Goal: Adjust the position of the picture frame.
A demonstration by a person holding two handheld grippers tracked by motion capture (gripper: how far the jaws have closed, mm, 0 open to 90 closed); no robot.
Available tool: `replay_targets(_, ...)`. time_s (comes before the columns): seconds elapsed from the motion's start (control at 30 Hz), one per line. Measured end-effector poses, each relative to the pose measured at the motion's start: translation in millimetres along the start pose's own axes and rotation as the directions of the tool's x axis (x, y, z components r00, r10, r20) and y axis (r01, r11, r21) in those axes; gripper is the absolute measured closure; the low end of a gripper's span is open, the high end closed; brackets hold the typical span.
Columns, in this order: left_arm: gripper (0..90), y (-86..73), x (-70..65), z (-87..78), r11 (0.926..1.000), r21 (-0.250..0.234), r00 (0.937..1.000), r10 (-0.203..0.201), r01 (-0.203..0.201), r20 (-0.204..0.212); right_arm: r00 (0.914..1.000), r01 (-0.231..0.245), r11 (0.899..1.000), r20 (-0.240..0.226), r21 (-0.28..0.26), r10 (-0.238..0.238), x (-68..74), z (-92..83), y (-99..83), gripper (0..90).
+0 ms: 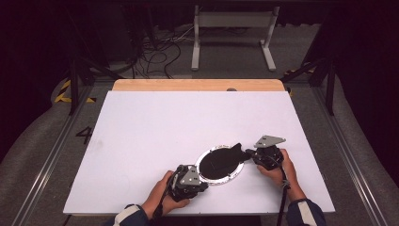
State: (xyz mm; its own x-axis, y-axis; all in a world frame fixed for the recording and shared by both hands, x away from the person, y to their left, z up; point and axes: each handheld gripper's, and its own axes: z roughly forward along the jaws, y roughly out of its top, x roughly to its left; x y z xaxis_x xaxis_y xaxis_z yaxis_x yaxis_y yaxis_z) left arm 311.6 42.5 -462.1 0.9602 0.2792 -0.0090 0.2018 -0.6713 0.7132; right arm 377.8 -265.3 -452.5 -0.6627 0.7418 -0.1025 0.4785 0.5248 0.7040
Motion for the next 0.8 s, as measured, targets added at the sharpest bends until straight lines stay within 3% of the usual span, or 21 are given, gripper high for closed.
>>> replay_targets(0.07, 85.9, 0.5, 0.9, 3.4, 0.9996, -0.019, 0.9997, -0.023, 0.023, 0.008, 1.0, -0.001, 1.0, 0.0, 0.001, 0.001, 0.0, 0.0, 0.2, 90.0)
replay_targets(0.23, 86.9, 0.8, 2.4, 4.7, 0.9994, -0.025, 0.9996, -0.023, 0.023, -0.016, 0.9998, -0.021, 1.0, -0.004, -0.007, 0.021, 0.3, 1.3, 0.7, 90.0)
replay_targets(0.3, 88.4, -0.1, 2.5, 4.7, 0.9986, -0.031, 0.999, -0.043, 0.043, -0.009, 0.9999, -0.013, 1.0, 0.002, -0.003, 0.013, 1.4, 1.6, 1.5, 90.0)
replay_targets(0.37, 89.3, -0.3, 4.2, 3.4, 0.9993, -0.024, 0.9992, -0.028, 0.027, -0.027, 0.9999, -0.014, 1.0, -0.004, -0.005, 0.014, 1.6, 1.5, 1.3, 90.0)
replay_targets(0.47, 89.3, -1.6, 6.3, 1.6, 0.9991, -0.02, 0.9984, -0.038, 0.037, -0.042, 0.9999, -0.01, 1.0, -0.007, -0.004, 0.01, 2.5, 1.5, 1.6, 90.0)
replay_targets(0.6, 89.5, -5.6, 14.0, -2.4, 0.9978, -0.024, 0.9958, -0.064, 0.063, -0.066, 0.9996, -0.022, 1.0, -0.017, -0.02, 0.021, 5.0, 1.9, 0.2, 90.0)
replay_targets(0.8, 89.1, -12.6, 28.6, -8.4, 0.9944, -0.033, 0.9897, -0.104, 0.101, -0.099, 0.9996, 0.003, 1.0, -0.028, -0.011, -0.004, 11.4, 1.8, 2.1, 90.0)
